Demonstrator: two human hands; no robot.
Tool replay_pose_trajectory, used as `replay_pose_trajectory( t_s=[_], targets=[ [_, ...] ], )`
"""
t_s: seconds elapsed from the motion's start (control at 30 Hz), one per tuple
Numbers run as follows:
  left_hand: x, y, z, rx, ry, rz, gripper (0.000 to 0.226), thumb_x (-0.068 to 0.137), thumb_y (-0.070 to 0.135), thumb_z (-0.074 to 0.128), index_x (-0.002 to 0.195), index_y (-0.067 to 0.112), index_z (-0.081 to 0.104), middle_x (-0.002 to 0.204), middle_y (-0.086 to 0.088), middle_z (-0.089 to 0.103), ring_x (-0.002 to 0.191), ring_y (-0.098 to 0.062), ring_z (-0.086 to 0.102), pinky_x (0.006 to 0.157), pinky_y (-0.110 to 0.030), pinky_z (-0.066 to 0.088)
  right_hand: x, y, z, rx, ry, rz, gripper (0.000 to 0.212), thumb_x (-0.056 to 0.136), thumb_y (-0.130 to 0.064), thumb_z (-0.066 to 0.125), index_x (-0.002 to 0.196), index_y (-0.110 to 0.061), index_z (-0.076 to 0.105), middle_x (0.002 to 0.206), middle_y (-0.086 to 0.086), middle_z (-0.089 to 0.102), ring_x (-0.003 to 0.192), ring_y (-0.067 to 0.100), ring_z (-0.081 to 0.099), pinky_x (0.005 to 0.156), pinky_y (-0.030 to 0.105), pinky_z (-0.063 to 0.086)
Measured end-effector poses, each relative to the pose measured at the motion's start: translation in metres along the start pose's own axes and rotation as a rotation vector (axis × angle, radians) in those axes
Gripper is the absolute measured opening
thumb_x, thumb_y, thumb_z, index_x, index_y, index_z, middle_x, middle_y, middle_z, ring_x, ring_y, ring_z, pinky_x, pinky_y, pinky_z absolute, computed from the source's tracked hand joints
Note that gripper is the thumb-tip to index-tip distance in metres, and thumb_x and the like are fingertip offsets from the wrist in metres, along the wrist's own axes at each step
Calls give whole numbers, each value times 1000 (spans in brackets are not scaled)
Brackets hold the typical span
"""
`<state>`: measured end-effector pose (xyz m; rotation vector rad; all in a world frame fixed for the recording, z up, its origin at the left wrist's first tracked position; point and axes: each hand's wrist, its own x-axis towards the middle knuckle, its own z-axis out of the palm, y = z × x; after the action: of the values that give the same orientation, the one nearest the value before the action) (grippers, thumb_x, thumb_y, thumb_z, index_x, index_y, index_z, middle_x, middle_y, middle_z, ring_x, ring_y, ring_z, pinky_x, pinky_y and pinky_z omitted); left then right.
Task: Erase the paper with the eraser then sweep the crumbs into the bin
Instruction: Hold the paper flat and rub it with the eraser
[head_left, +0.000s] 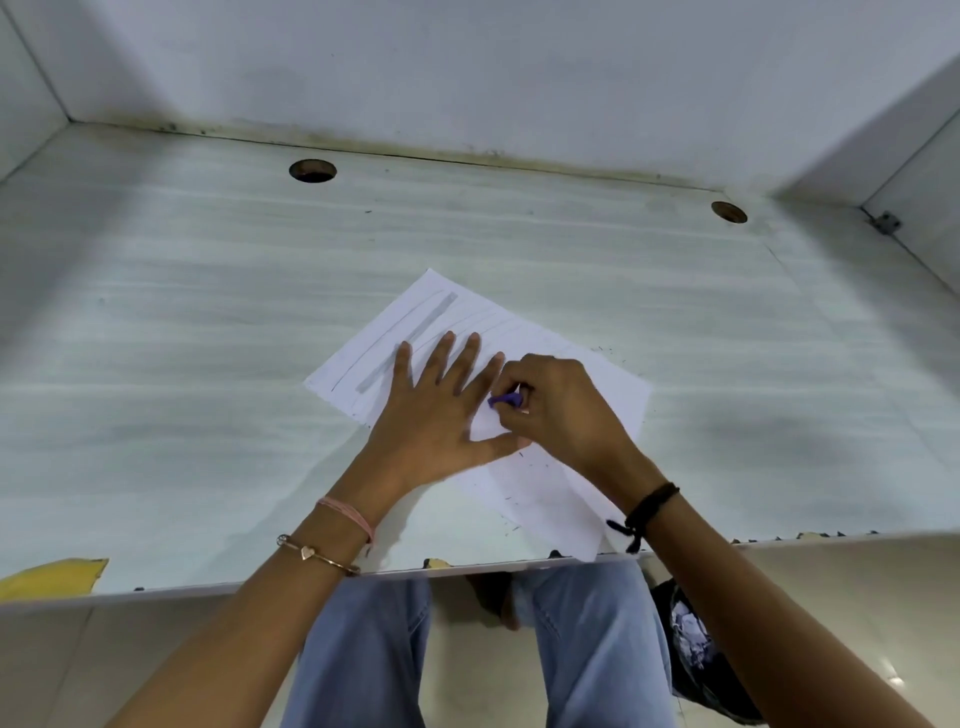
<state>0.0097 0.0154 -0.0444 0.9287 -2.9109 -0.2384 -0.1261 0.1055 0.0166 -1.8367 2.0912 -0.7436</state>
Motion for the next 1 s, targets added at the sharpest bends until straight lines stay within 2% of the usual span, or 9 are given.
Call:
replay_pose_trajectory(
  t_s=[0.17, 0.3, 0.47, 0.57, 0.67, 0.73, 0.8, 0.9, 1.0],
  targets=[
    [-1, -1, 0, -40, 7, 4, 100, 71, 91, 3, 154, 37, -9, 162, 3, -18, 148, -21, -21, 115, -60, -13, 17, 19, -12, 6, 132, 134, 10, 72, -3, 68, 77, -10, 71, 69, -4, 62, 60, 9, 53, 59, 24, 42],
    [-1, -1, 0, -7, 5, 7, 104, 67, 91, -2, 155, 35, -9, 162, 2, -18, 149, -21, -20, 116, -60, -11, 0, 4, -1, -9, 20, 16, 9, 72, -5, 68, 78, -13, 70, 68, -5, 60, 61, 8, 52, 60, 20, 41],
    [-1, -2, 0, -42, -1, 8, 100, 70, 91, 2, 154, 37, -9, 162, 3, -18, 148, -20, -21, 116, -60, -12, 15, 26, -10, 111, 169, 188, 6, 74, -2, 68, 75, -8, 69, 68, 0, 63, 56, 9, 49, 57, 23, 43],
    [-2, -1, -1, -41, -2, -1, 100, 70, 91, 1, 154, 38, -10, 162, 4, -19, 148, -19, -22, 116, -59, -12, 10, 29, -5, 224, 189, 240, 4, 78, -3, 68, 78, -6, 66, 71, 3, 66, 58, 9, 52, 57, 18, 44],
    [-3, 1, -5, -75, -17, -19, 95, 73, 89, 2, 154, 40, -6, 163, 7, -16, 148, -16, -22, 116, -58, -14, -1, 35, -8, 491, 288, 368, 4, 83, -6, 69, 87, -5, 67, 78, -4, 69, 66, 2, 61, 63, 12, 49],
    [-5, 5, -9, -98, -34, -47, 96, 71, 90, 0, 154, 41, -1, 164, 9, -10, 149, -15, -17, 116, -58, -13, -7, 36, -10, 628, 346, 420, 8, 86, -8, 67, 92, -2, 65, 78, -5, 68, 63, 4, 61, 60, 11, 48],
    [-7, 9, -14, -75, -27, -74, 99, 67, 90, -2, 154, 42, 8, 164, 8, 3, 150, -19, -4, 116, -60, -5, -12, 34, -10, 637, 347, 425, 9, 87, -7, 66, 93, 0, 65, 79, -2, 68, 62, 7, 61, 57, 10, 46],
    [-5, 17, -19, 14, 90, -77, 101, 66, 93, 4, 146, 40, 33, 149, 1, 34, 139, -26, 25, 110, -59, 16, -17, 31, -7, 598, 315, 405, 6, 85, -3, 66, 91, 0, 65, 82, 3, 68, 66, 10, 61, 58, 12, 48],
    [6, 25, -12, -22, 163, -39, 111, 62, 98, 6, 135, 26, 49, 145, -3, 41, 138, -27, 30, 110, -62, 13, -18, 26, -4, 416, 264, 342, 6, 81, -1, 68, 86, -5, 67, 76, -2, 66, 62, -1, 58, 61, 10, 47]
  ],
)
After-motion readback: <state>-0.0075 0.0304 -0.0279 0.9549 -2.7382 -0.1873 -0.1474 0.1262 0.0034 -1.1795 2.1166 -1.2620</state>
